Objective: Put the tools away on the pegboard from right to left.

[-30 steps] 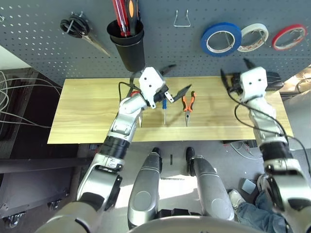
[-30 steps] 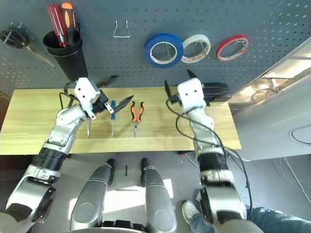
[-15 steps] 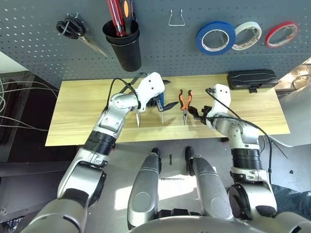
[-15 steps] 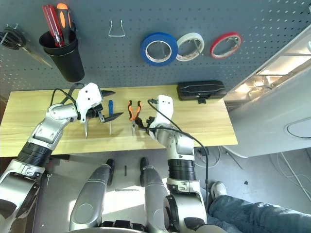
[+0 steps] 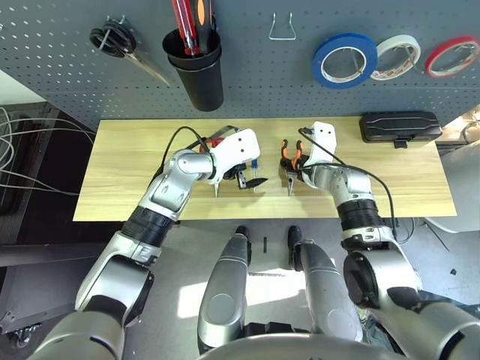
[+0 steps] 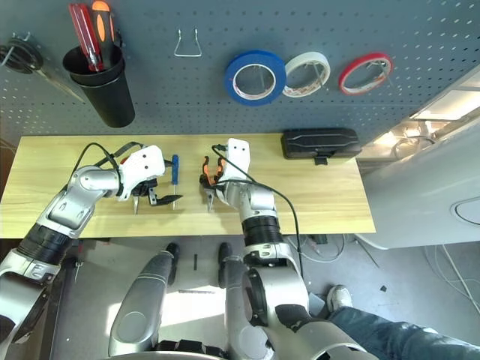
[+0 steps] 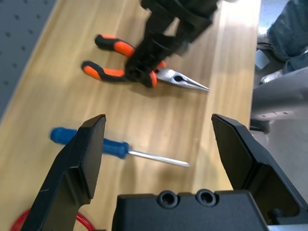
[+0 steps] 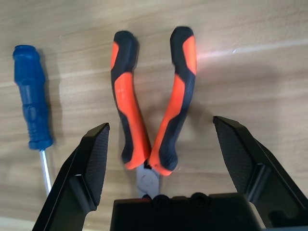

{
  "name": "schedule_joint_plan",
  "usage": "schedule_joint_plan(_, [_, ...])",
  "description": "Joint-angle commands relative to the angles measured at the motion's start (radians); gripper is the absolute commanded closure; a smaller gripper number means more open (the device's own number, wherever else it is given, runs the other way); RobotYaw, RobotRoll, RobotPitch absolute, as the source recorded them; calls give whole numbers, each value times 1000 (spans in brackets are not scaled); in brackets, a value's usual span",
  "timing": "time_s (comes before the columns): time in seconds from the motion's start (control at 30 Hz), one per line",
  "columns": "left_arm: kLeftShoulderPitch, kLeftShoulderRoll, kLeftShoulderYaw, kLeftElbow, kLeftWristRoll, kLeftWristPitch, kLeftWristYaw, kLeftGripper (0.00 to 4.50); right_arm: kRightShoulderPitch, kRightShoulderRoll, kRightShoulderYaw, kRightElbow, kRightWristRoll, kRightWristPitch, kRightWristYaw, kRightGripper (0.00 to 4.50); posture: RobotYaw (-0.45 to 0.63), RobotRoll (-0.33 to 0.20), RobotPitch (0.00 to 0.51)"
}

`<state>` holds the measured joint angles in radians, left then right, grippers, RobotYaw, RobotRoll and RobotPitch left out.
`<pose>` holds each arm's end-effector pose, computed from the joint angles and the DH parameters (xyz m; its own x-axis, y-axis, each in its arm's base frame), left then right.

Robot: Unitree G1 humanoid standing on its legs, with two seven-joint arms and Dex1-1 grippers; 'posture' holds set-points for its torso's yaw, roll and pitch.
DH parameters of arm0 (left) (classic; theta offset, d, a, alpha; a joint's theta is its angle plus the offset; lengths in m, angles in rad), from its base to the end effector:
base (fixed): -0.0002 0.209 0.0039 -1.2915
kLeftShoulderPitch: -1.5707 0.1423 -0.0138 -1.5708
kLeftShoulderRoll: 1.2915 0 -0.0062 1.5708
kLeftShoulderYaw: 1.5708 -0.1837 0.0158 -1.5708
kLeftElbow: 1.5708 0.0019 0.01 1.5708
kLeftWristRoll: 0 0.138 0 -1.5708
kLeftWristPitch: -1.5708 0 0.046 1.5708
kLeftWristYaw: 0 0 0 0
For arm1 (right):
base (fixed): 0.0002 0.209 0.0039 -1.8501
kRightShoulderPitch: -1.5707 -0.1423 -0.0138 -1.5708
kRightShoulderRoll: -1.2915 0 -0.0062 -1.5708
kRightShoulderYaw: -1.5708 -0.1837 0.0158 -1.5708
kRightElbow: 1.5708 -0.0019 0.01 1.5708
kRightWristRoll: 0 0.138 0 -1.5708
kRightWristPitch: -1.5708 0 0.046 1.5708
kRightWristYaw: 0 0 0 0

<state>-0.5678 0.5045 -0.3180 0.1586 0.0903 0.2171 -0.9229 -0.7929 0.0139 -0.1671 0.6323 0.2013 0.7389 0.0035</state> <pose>0.2948 0.1694 0.1400 0.4971 -0.7225 -0.4805 0.8463 0.2813 0.4524 0.3264 -0.1076 0.0986 0.7987 0.2337 -0.5545 -0.1117 0.9630 0.2451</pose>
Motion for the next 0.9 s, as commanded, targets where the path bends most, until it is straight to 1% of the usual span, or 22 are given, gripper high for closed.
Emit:
schedule_joint_plan(0.03, [23, 8, -21, -21, 12, 30, -12, 0, 13, 0, 17, 76, -11, 0, 19, 40, 203, 0, 399])
schedule_joint_plan(0.07, [22, 8, -21, -21, 12, 39, -13, 0, 6, 3, 19, 94, -14, -6, 18, 40, 204, 0, 398])
schedule_joint_plan(0.1, [22, 8, -21, -22, 12, 44, -14, 0, 1, 6, 20, 108, -16, -11, 15, 430, 204, 0, 398])
schedule_joint_plan(0.13, [22, 7, -21, -23, 12, 48, -13, 0, -5, 12, 20, 120, -16, -6, 13, 633, 205, 0, 398])
schedule_joint_plan(0.17, [23, 5, -21, -24, 12, 51, -13, 0, -9, 16, 20, 127, -15, -1, 11, 932, 205, 0, 397])
schedule_joint_plan(0.3, [26, 4, -19, -29, 11, 58, -13, 0, -11, 21, 29, 134, -21, 8, 13, 2377, 205, 0, 394])
schedule_joint_plan(0.33, [27, 5, -18, -29, 10, 58, -14, 0, -10, 21, 31, 132, -23, 9, 13, 2579, 205, 0, 394])
schedule_joint_plan(0.37, [27, 6, -17, -29, 9, 58, -14, 0, -10, 20, 32, 131, -24, 10, 14, 2651, 205, 0, 394])
schedule_joint_plan(0.5, [25, -5, -5, -24, -2, 49, -3, 0, -4, 5, 34, 98, -24, 30, 22, 2675, 196, 0, 390])
schedule_joint_plan(0.57, [24, -17, 10, -27, -17, 58, 7, 0, 9, -20, 88, 51, -38, 14, 99, 2678, 187, 0, 389])
schedule_joint_plan(0.6, [25, -26, 25, -31, -29, 58, 20, 0, 21, -43, 132, 14, -50, 2, 158, 2697, 184, 0, 389])
schedule_joint_plan(0.63, [29, -38, 46, -37, -44, 51, 40, 0, 40, -71, 172, -37, -59, -8, 210, 2738, 179, 0, 388])
schedule_joint_plan(0.7, [37, -58, 89, -50, -70, 25, 79, 0, 79, -124, 213, -142, -60, -10, 280, 2819, 175, 0, 389])
schedule_joint_plan(0.73, [43, -70, 113, -57, -86, 10, 100, 0, 98, -148, 225, -192, -57, -14, 309, 3043, 173, 0, 389])
schedule_joint_plan(0.77, [49, -86, 143, -66, -105, -7, 127, 0, 118, -176, 239, -250, -51, -24, 349, 3362, 169, 0, 388])
schedule_joint_plan(0.87, [71, -124, 212, -99, -163, -61, 170, 0, 166, -253, 279, -396, -36, -72, 469, 4483, 158, 0, 387])
schedule_joint_plan(0.9, [78, -132, 227, -109, -177, -70, 180, 0, 176, -270, 288, -428, -35, -84, 497, 4483, 156, 0, 386])
